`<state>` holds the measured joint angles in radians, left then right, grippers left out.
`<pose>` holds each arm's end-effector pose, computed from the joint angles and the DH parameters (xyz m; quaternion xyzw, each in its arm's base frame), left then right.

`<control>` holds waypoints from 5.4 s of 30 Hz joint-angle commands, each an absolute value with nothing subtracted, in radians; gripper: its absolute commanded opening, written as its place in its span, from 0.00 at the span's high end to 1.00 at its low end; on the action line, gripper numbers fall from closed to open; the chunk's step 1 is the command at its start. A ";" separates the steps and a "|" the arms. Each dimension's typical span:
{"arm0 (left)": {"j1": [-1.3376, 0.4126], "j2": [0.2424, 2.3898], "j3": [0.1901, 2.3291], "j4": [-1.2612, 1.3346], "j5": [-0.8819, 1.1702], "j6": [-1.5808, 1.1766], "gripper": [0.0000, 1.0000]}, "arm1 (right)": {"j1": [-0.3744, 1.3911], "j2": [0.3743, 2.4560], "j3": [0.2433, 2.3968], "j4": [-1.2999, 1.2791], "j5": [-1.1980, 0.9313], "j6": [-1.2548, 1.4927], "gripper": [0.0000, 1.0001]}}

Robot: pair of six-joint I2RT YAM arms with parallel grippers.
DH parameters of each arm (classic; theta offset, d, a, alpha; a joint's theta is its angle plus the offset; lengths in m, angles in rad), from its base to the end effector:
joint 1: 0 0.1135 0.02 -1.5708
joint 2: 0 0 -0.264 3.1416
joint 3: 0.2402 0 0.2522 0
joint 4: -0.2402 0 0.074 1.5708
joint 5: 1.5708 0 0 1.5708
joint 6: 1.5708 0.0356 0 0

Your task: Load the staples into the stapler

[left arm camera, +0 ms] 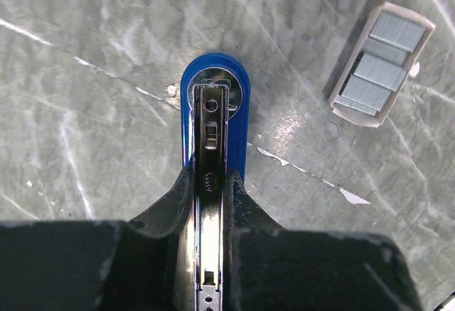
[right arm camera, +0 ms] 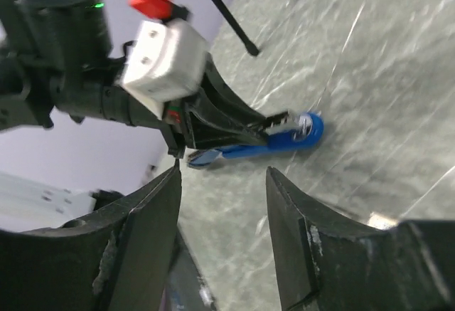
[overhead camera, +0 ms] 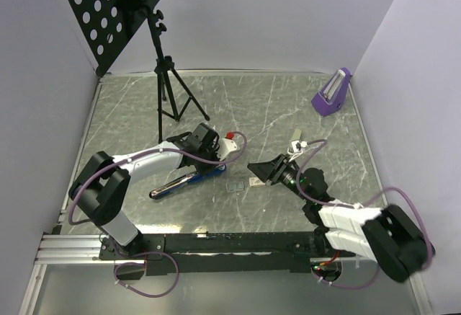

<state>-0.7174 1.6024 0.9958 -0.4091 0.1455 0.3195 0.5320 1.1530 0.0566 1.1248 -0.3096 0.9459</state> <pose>0.2388 -0.2152 0.1942 0.4926 0.8233 -0.1225 0.2541 0.1548 0.1037 0.1674 0.0333 0.6967 0.5566 0.4513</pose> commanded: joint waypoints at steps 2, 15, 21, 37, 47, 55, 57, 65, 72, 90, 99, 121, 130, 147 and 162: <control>-0.721 1.623 0.994 -0.377 0.209 0.397 0.96 | 0.526 0.919 0.162 0.683 -0.263 0.623 0.40; -0.769 1.700 0.973 -0.385 0.117 0.402 0.65 | 0.526 0.738 0.239 0.347 -0.158 0.414 0.34; -0.767 1.590 0.957 -0.356 0.060 0.368 0.30 | 0.526 0.686 0.268 0.212 -0.160 0.387 0.31; -0.767 1.227 0.949 -0.236 -0.035 0.143 0.01 | 0.534 0.730 0.402 0.017 -0.205 0.298 0.14; -0.758 0.931 0.876 -0.247 -0.357 -0.170 0.03 | 0.564 1.030 0.593 -0.043 -0.354 0.086 0.12; -0.739 0.632 0.756 -0.158 -0.593 -0.138 0.03 | 0.630 1.391 0.911 -0.169 -0.428 -0.155 0.11; -0.726 0.588 0.738 -0.132 -0.617 -0.133 0.03 | 0.646 1.457 0.998 -0.193 -0.445 -0.189 0.11; -0.605 0.512 0.713 -0.118 -0.502 -0.206 0.03 | 0.729 1.768 1.283 -0.386 -0.454 -0.346 0.16; -0.500 0.502 0.706 -0.107 -0.396 -0.235 0.03 | 0.796 1.911 1.407 -0.509 -0.448 -0.433 0.22; -0.437 0.525 0.703 -0.117 -0.307 -0.267 0.03 | 0.887 1.937 1.361 -0.345 -0.272 -0.267 0.80; -0.437 0.555 0.706 -0.129 -0.310 -0.273 0.03 | 1.075 1.950 1.371 -0.411 -0.002 0.134 0.91; -0.410 0.500 0.712 -0.133 -0.278 -0.313 0.03 | 1.216 1.738 1.289 -0.612 0.178 0.436 0.30; -0.397 0.474 0.709 -0.143 -0.342 -0.331 0.03 | 1.134 1.439 1.184 -0.556 0.242 0.517 0.00; -0.301 0.426 0.660 -0.120 -0.387 -0.432 0.03 | 0.996 1.440 1.095 -0.593 0.229 0.571 0.11; -0.282 0.420 0.658 -0.127 -0.333 -0.428 0.03 | 0.966 1.706 1.223 -0.689 0.158 0.655 0.52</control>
<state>-0.2874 0.4290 0.6483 -0.1677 -0.3561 -0.4141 0.9844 1.6913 1.1751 -0.6628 0.1734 0.6205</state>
